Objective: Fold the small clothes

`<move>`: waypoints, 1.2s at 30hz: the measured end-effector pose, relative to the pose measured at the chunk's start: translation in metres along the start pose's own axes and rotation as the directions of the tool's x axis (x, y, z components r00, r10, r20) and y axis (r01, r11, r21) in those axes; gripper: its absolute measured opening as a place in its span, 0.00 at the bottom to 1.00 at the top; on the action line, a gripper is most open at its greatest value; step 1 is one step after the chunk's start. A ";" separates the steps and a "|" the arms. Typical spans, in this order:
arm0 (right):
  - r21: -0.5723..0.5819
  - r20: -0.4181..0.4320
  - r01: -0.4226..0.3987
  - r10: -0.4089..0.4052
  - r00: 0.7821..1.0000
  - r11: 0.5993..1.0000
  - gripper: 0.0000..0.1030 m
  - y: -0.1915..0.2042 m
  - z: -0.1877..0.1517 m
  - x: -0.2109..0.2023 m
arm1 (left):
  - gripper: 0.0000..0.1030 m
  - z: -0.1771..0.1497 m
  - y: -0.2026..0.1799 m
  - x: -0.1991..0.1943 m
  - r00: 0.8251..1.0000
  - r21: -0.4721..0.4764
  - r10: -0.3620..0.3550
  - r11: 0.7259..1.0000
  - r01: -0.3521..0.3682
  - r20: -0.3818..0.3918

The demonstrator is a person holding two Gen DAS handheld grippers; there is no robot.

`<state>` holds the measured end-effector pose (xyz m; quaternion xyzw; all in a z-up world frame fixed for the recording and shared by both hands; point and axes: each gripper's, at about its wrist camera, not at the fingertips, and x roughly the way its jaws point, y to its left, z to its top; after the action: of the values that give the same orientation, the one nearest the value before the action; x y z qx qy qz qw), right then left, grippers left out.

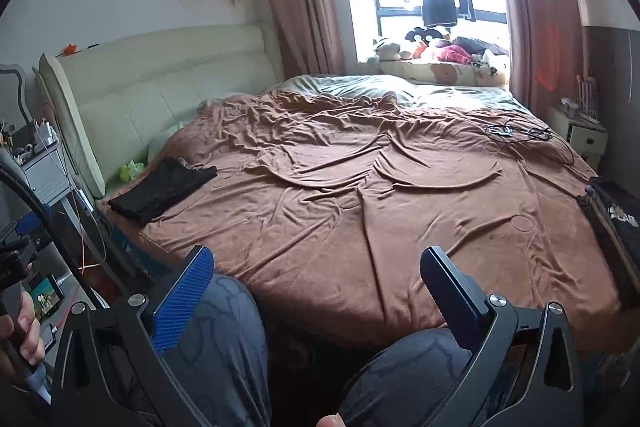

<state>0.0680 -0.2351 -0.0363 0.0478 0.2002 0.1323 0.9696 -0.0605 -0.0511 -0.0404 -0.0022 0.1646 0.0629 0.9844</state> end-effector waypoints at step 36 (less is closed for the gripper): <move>0.001 -0.031 0.000 0.000 1.000 1.000 1.00 0.010 0.007 0.027 | 1.00 0.002 0.024 0.019 0.999 -0.014 0.031 0.999 -0.031 0.018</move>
<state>0.0919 -0.2182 -0.0385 0.0463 0.2155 0.1329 0.9663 -0.0453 -0.0250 -0.0441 -0.0056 0.1551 0.0792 0.9847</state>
